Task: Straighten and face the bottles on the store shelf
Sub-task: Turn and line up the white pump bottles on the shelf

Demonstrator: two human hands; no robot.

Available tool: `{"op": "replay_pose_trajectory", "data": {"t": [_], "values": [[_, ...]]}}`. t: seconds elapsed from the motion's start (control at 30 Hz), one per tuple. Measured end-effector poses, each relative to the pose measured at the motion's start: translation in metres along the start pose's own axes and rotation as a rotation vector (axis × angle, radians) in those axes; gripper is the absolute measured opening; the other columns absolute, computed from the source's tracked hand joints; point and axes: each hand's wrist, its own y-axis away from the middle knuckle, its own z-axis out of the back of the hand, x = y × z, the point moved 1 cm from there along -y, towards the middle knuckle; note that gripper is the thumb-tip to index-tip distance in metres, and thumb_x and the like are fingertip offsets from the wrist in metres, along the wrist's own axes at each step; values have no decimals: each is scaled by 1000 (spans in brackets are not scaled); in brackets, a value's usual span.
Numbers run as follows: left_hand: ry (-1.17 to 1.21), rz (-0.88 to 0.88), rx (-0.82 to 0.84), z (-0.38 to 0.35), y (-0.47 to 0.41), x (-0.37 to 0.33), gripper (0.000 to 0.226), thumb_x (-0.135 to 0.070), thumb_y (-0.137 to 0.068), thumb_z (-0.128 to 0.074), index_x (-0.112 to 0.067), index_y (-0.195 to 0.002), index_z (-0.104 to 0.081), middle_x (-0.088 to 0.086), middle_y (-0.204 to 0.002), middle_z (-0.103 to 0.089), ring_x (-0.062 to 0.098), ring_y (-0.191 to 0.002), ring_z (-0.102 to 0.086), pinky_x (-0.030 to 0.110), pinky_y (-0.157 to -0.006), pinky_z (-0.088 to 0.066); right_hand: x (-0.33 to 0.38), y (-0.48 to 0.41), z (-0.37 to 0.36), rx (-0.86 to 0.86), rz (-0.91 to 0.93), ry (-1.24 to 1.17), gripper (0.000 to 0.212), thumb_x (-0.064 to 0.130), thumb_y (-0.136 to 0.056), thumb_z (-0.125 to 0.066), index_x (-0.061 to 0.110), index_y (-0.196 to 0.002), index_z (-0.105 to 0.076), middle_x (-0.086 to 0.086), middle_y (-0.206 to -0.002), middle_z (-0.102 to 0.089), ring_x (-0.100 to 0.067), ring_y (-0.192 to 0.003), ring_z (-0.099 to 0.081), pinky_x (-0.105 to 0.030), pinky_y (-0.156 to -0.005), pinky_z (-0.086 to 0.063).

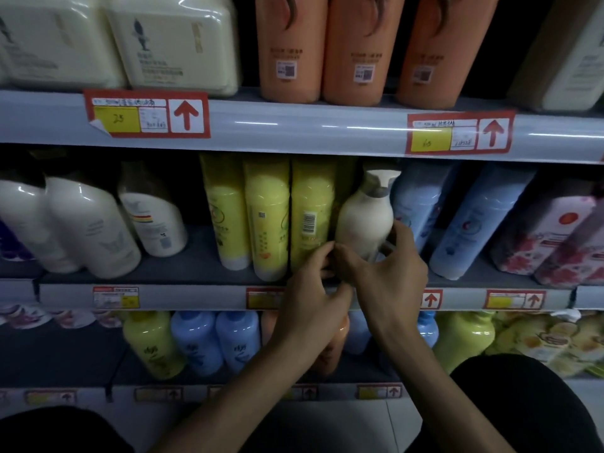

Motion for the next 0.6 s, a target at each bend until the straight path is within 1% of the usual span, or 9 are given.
{"op": "replay_pose_trajectory", "data": {"t": [0.1,0.17,0.23,0.33,0.4,0.47,0.53,0.57,0.6], "values": [[-3,6,8,0,-2,2,62,-12,-92,-72,-33,-147,-53,-14,-125,-70,-2,-114,-65,32,-102,-57,2,-4,4,22,-16,66,63,54,-72,-84,32,-115,-44,10,-98,-63,-23,-96,-69,-46,-80,-59],[-7,9,26,1,-2,1,64,-13,-91,-73,-35,-147,-52,-16,-126,-69,-2,-114,-65,31,-102,-56,5,-6,5,36,-19,136,62,57,-73,-83,31,-107,-37,9,-92,-60,-27,-91,-69,-45,-76,-57],[-11,7,39,3,-2,1,66,-11,-89,-73,-35,-147,-52,-15,-127,-69,0,-116,-65,33,-103,-56,8,-7,6,42,0,199,60,58,-74,-81,25,-104,-40,2,-92,-63,-31,-86,-67,-42,-71,-54],[-12,13,51,5,-1,0,68,-14,-86,-73,-36,-147,-52,-16,-128,-68,-1,-116,-64,35,-104,-55,10,-7,8,68,9,248,61,55,-78,-81,18,-116,-50,-7,-106,-60,-34,-90,-63,-38,-73,-46],[-32,9,66,7,1,-2,67,-10,-87,-72,-38,-144,-53,-18,-129,-66,-2,-118,-62,33,-105,-54,8,-7,11,97,14,254,61,52,-79,-81,19,-122,-52,-8,-109,-59,-34,-94,-62,-36,-73,-43],[-65,-2,85,10,5,-2,66,-7,-88,-71,-46,-138,-54,-24,-126,-65,-6,-119,-60,28,-105,-52,7,-4,15,121,23,257,65,49,-79,-82,21,-129,-52,-8,-111,-62,-33,-100,-64,-38,-75,-47],[-116,-21,107,17,13,-2,65,-8,-88,-71,-54,-130,-54,-32,-122,-62,-10,-120,-58,20,-102,-49,10,2,22,123,17,276,77,46,-78,-81,21,-143,-48,-9,-123,-66,-33,-109,-65,-43,-82,-54],[-147,-33,105,22,16,-1,64,-10,-88,-72,-56,-129,-53,-33,-123,-61,-11,-121,-56,18,-102,-48,13,6,26,118,21,288,79,45,-78,-80,22,-146,-46,-8,-127,-66,-33,-112,-66,-46,-84,-56],[-167,-48,93,28,19,2,64,-13,-86,-73,-55,-130,-54,-32,-125,-61,-12,-122,-55,18,-103,-47,15,10,29,114,42,300,76,42,-79,-79,23,-144,-48,-7,-127,-66,-32,-110,-66,-47,-83,-57]]}}
